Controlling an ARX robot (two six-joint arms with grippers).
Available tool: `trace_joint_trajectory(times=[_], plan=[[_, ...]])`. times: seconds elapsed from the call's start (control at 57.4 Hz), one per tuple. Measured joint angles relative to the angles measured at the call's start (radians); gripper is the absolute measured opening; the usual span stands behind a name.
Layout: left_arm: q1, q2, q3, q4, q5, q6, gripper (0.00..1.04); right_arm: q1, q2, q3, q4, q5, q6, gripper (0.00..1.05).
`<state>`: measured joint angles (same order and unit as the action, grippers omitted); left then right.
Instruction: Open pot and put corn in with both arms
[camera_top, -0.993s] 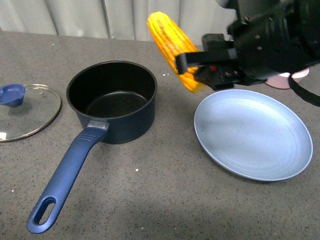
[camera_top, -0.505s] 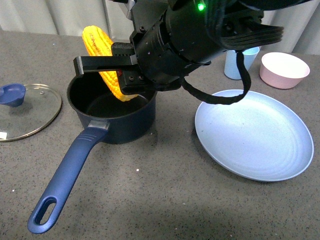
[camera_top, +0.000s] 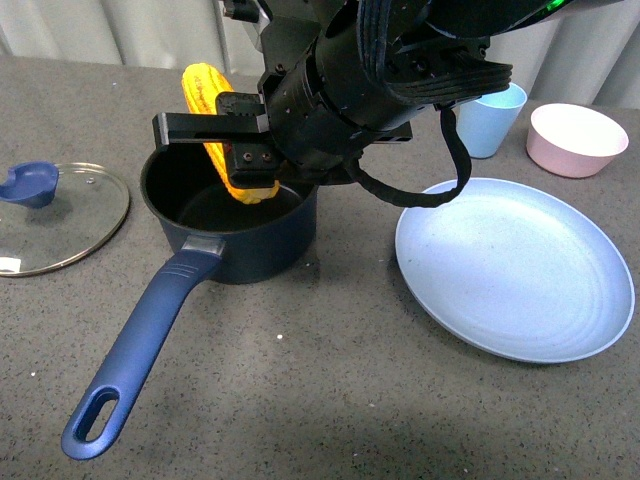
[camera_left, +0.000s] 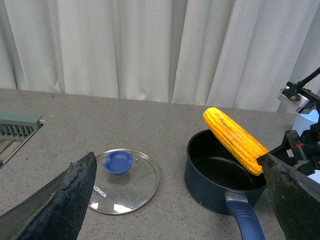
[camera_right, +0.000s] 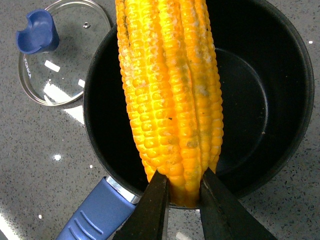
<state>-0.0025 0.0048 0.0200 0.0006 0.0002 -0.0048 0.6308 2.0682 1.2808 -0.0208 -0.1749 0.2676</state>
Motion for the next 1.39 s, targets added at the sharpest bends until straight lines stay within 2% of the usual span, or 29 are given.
trace_joint_trajectory(times=[0.227,0.349,0.436,0.558,0.68,0.976,1.22,1.394], plan=[[0.0,0.0,0.0,0.0,0.0,0.0,0.98,0.0,0.0,-0.003,-0.002,0.001,0.002,0.63],[0.0,0.0,0.0,0.0,0.0,0.0,0.98,-0.002,0.0,-0.016,0.008,0.013,0.002,0.86],[0.0,0.0,0.0,0.0,0.0,0.0,0.98,-0.007,-0.008,-0.042,0.028,0.031,0.002,0.97],[0.0,0.0,0.0,0.0,0.0,0.0,0.98,-0.021,-0.058,-0.106,0.09,0.072,0.001,0.95],[0.0,0.0,0.0,0.0,0.0,0.0,0.98,-0.068,-0.24,-0.276,0.198,0.132,-0.003,0.95],[0.0,0.0,0.0,0.0,0.0,0.0,0.98,-0.172,-0.554,-0.632,0.265,0.231,-0.045,0.95],[0.0,0.0,0.0,0.0,0.0,0.0,0.98,-0.355,-0.91,-0.842,0.201,0.273,-0.14,0.95],[0.0,0.0,0.0,0.0,0.0,0.0,0.98,-0.522,-1.129,-0.986,0.106,0.24,-0.218,0.95]])
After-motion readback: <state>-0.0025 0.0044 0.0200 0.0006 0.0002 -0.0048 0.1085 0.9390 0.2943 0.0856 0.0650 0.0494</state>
